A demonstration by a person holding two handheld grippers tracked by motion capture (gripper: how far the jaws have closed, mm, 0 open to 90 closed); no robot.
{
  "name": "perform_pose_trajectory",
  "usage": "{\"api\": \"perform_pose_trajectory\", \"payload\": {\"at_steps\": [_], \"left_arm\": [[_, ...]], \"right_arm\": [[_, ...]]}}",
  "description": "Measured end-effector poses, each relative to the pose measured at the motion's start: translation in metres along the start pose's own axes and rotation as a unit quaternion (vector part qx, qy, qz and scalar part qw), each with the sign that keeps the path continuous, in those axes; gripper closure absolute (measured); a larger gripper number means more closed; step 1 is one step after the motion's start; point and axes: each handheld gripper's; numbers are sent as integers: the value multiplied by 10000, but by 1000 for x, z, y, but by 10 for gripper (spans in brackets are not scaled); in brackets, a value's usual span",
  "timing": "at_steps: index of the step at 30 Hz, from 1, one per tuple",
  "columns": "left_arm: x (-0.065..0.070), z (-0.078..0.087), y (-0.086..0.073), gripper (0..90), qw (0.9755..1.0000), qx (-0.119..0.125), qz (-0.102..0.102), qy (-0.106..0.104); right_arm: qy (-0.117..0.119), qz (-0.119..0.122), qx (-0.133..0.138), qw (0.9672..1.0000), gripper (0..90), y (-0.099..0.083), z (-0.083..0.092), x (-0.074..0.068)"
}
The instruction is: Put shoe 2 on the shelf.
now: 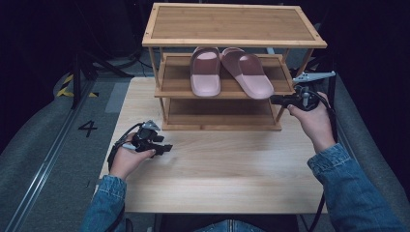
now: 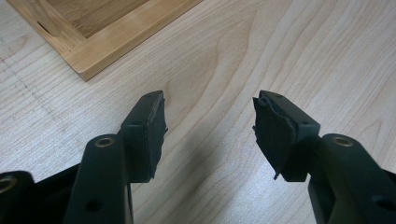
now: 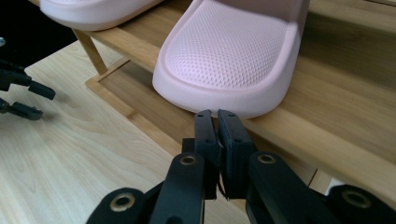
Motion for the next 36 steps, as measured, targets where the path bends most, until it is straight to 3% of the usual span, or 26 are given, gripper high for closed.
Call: {"api": "perform_pose_trajectory", "payload": {"at_steps": [6, 11, 12, 13, 18, 20, 25, 36], "left_arm": [[-1, 0, 0, 435, 10000, -5, -9, 7], [0, 2, -1, 435, 10000, 41, -4, 9], [0, 3, -4, 435, 10000, 22, 20, 24], [0, 3, -5, 435, 10000, 26, 36, 49], [0, 7, -9, 435, 9999, 46, 67, 64], [0, 8, -10, 435, 10000, 14, 21, 82], [-1, 10, -15, 435, 9998, 27, 104, 139], [-2, 13, -19, 435, 9997, 44, 189, 139]], "right_arm": [[-19, 62, -20, 10000, 847, 5, -6, 1], [-208, 108, 182, 9996, 825, 7, 1, 2], [-504, 106, 202, 9985, 804, 8, 2, 9], [-642, 122, 190, 9977, 800, 8, 1, 13], [-886, -98, 3, 9960, 833, 7, -11, 32], [-842, -136, -112, 9963, 846, 5, -18, 37], [-667, -124, -20, 9977, 866, 6, -23, 32], [-108, 286, 51, 9995, 858, 27, -41, -6]]}}
Point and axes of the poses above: each handheld gripper's, and its own axes: z roughly backward along the jaws, y roughly out of its top, x roughly to its right, and after that the axes turned 11 degrees about z, right-handed
